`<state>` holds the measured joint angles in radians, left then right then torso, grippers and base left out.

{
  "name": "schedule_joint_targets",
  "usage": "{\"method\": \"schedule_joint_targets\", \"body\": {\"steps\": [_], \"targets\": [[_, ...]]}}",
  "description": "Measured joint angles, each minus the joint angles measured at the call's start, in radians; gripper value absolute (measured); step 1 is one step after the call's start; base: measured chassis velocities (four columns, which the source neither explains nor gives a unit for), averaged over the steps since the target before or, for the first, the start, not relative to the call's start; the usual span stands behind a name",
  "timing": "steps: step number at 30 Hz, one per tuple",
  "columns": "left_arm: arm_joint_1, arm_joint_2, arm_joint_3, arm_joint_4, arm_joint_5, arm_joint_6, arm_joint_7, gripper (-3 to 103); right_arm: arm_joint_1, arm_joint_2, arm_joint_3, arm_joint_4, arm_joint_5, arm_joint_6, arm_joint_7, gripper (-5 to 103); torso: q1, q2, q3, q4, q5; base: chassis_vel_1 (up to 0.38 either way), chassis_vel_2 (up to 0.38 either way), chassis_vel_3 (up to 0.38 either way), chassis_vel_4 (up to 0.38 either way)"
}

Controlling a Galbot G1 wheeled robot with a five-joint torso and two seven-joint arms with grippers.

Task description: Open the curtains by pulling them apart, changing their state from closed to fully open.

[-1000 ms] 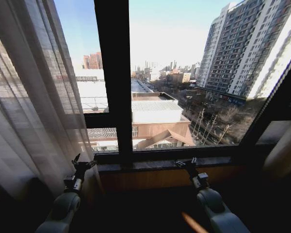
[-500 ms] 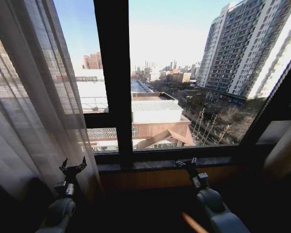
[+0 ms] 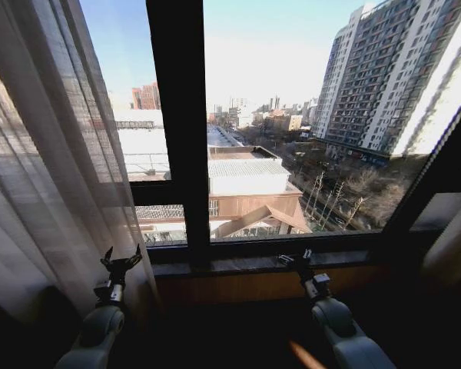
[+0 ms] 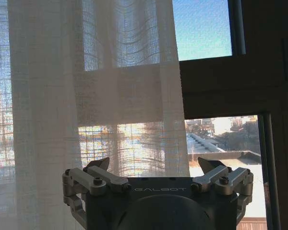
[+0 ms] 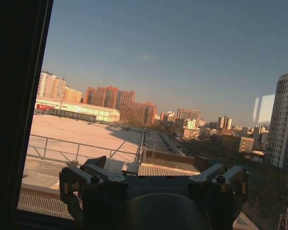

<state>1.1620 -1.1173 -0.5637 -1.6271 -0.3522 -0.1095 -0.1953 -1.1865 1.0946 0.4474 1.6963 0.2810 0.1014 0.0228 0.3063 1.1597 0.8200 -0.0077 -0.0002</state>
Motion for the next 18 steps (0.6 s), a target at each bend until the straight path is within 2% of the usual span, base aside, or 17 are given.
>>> {"method": "schedule_joint_targets", "body": {"steps": [5,12,18], "targets": [[-0.097,0.029,0.040,0.093,-0.040,0.002,0.038,100,0.000,0.000,0.000,0.000,0.000,0.000,0.000,100,-0.001,0.000,0.000,-0.0001,0.0001,0.000,0.000,0.000,0.000],[-0.192,0.035,0.071,0.181,-0.101,-0.001,0.084,100,0.000,0.000,0.000,0.000,0.000,0.000,0.000,100,-0.001,0.000,0.000,-0.0001,0.0001,0.000,0.000,0.000,0.000],[-0.249,0.037,0.092,0.250,-0.108,-0.003,0.115,100,0.000,0.000,0.000,0.000,0.000,0.000,0.000,100,-0.001,0.000,0.000,0.0001,0.0001,0.000,0.000,0.000,0.000]]}}
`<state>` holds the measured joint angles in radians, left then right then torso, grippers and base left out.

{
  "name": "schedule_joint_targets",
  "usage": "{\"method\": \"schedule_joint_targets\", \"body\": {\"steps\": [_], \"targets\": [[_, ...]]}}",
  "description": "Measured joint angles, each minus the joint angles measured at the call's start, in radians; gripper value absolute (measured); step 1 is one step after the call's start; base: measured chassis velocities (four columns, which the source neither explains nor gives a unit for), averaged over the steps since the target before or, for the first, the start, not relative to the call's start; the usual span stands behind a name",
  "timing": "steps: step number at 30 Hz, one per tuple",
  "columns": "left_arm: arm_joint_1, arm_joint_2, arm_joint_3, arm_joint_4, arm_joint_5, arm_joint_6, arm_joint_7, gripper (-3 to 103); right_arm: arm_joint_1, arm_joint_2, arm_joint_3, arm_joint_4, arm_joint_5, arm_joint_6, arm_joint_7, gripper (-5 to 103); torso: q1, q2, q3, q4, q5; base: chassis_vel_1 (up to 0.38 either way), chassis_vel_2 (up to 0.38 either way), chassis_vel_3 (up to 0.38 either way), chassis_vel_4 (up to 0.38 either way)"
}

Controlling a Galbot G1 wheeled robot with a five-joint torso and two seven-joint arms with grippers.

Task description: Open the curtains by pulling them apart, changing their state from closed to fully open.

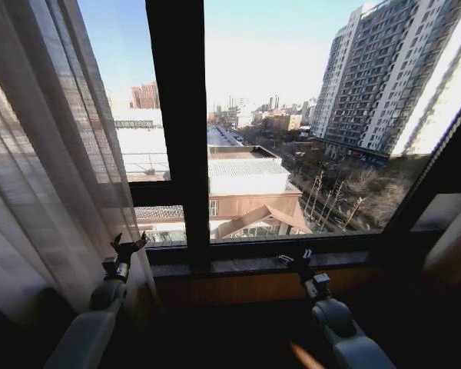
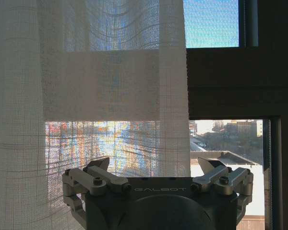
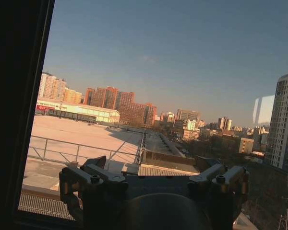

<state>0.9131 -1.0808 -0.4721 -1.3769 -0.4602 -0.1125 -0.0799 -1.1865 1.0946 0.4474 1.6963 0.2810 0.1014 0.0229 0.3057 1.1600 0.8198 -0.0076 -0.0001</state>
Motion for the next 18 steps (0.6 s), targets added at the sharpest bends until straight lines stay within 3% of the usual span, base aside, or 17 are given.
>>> {"method": "schedule_joint_targets", "body": {"steps": [7,11,15,18], "targets": [[-0.031,-0.016,0.007,0.039,0.010,-0.002,0.025,97,0.000,0.000,0.000,0.000,0.000,0.000,0.000,100,0.000,0.000,0.000,-0.0003,0.0001,0.000,0.000,0.000,0.000],[-0.032,-0.018,0.004,0.061,0.013,-0.032,0.042,76,0.000,0.000,0.000,0.000,0.000,0.000,0.000,100,0.000,0.000,0.000,-0.0001,0.0000,0.000,0.000,0.000,0.000],[-0.032,-0.017,0.001,0.064,0.013,-0.039,0.045,70,0.000,0.000,0.000,0.000,0.000,0.000,0.000,100,0.000,0.000,0.000,-0.0001,0.0000,0.000,0.000,0.000,0.000],[-0.031,-0.014,-0.002,0.066,0.011,-0.040,0.045,54,0.000,0.000,0.000,0.000,0.000,0.000,0.000,100,0.000,0.000,0.000,-0.0001,0.0000,0.000,0.000,0.000,0.000]]}}
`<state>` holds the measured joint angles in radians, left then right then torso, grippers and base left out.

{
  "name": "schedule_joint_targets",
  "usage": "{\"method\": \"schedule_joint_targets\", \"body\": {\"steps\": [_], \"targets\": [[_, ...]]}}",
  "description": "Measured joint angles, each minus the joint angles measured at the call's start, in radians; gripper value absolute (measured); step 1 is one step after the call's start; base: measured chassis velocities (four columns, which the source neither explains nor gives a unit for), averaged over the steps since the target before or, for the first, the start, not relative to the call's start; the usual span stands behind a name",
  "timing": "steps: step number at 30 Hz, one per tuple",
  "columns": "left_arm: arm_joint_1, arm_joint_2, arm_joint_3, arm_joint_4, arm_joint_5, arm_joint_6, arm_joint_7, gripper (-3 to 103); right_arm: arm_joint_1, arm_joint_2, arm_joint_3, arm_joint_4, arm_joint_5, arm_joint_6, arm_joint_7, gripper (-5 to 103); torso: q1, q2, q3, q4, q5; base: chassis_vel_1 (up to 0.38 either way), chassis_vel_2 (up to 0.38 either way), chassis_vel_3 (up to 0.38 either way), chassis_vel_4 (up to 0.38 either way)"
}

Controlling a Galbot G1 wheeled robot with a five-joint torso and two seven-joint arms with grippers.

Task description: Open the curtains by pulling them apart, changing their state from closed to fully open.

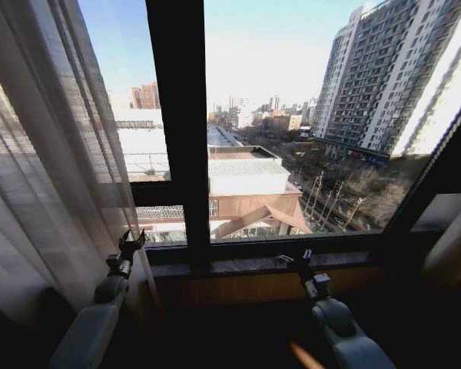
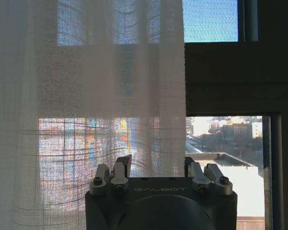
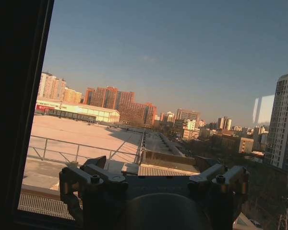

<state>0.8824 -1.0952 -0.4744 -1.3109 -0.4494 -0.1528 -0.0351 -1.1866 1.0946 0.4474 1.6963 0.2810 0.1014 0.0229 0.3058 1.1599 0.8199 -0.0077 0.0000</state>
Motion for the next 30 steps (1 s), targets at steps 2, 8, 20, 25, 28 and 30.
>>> {"method": "schedule_joint_targets", "body": {"steps": [2,8,20,25,28,30], "targets": [[0.001,0.003,-0.002,0.001,-0.001,-0.001,0.000,43,0.000,0.000,0.000,0.000,0.000,0.000,0.000,100,0.000,0.000,0.000,0.0000,0.0000,0.000,0.000,0.000,0.000],[0.001,0.001,-0.007,0.007,-0.001,-0.005,0.000,22,0.000,0.000,0.000,0.000,0.000,0.000,0.000,100,0.000,0.000,0.000,0.0000,0.0000,0.000,0.000,0.000,0.000],[0.096,-0.012,-0.067,-0.080,0.025,-0.009,-0.040,0,0.000,0.000,0.000,0.000,0.000,0.000,0.000,100,0.000,0.000,0.000,0.0003,0.0001,0.000,0.000,0.000,0.000],[0.168,-0.004,-0.098,-0.134,0.022,-0.014,-0.050,0,0.000,0.000,0.000,0.000,0.000,0.000,0.000,100,0.000,0.000,0.000,-0.0003,0.0001,0.000,0.000,0.000,0.000],[0.224,0.010,-0.136,-0.162,0.009,-0.022,-0.052,0,0.000,0.000,0.000,0.000,0.000,0.000,0.000,100,0.000,0.000,0.000,0.0001,0.0002,0.000,0.000,0.000,0.000],[0.247,0.013,-0.152,-0.172,0.002,-0.023,-0.052,0,0.000,0.000,0.000,0.000,0.000,0.000,0.000,100,0.000,0.000,0.000,0.0001,0.0002,0.000,0.000,0.000,0.000]]}}
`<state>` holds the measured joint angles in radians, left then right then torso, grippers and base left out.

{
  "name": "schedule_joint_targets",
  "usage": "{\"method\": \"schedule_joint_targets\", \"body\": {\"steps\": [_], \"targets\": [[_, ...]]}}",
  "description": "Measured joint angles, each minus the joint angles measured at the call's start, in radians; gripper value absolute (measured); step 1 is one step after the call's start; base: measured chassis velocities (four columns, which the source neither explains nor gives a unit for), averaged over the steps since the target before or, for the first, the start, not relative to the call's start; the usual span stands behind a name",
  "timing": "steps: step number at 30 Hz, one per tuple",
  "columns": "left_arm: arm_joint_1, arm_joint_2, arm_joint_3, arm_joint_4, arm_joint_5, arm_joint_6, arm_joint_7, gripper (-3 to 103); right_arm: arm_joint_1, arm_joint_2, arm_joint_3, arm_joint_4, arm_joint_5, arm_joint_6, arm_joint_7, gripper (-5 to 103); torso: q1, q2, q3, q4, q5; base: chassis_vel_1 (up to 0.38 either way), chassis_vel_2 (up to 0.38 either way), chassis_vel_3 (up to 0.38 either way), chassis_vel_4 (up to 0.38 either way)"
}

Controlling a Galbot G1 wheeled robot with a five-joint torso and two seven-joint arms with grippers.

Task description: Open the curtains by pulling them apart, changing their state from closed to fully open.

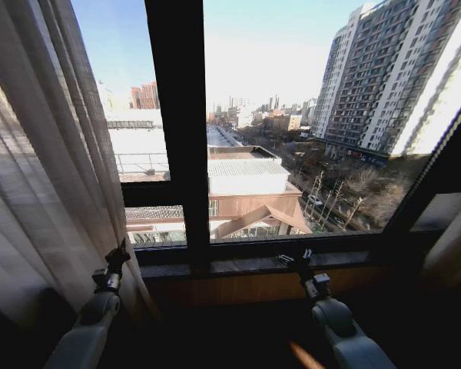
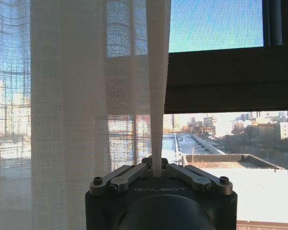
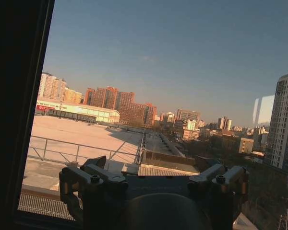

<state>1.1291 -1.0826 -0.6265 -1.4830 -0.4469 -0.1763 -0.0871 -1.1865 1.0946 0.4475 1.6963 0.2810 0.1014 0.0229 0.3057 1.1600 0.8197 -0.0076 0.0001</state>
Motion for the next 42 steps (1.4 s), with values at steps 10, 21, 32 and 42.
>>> {"method": "schedule_joint_targets", "body": {"steps": [10,21,32,42], "targets": [[0.032,0.012,-0.034,0.021,-0.012,-0.028,0.001,0,0.000,0.000,0.000,0.000,0.000,0.000,0.000,100,0.000,0.000,0.000,-0.0003,0.0000,0.000,0.000,0.000,0.000],[0.006,0.026,-0.019,0.046,-0.014,-0.039,0.007,0,0.000,0.000,0.000,0.000,0.000,0.000,0.000,100,0.000,0.000,0.000,-0.0003,-0.0001,0.020,0.025,-0.028,-0.030],[-0.033,0.034,0.001,0.079,-0.023,-0.052,0.017,0,0.000,0.000,0.000,0.000,0.000,0.000,0.000,100,0.000,0.000,0.000,-0.0001,-0.0003,0.176,0.199,-0.167,-0.191],[-0.001,0.029,-0.018,0.049,-0.029,-0.055,0.000,0,0.000,0.000,0.000,0.000,0.000,0.000,0.000,100,0.000,0.000,0.000,-0.0001,0.0001,0.313,0.307,-0.316,-0.307]]}}
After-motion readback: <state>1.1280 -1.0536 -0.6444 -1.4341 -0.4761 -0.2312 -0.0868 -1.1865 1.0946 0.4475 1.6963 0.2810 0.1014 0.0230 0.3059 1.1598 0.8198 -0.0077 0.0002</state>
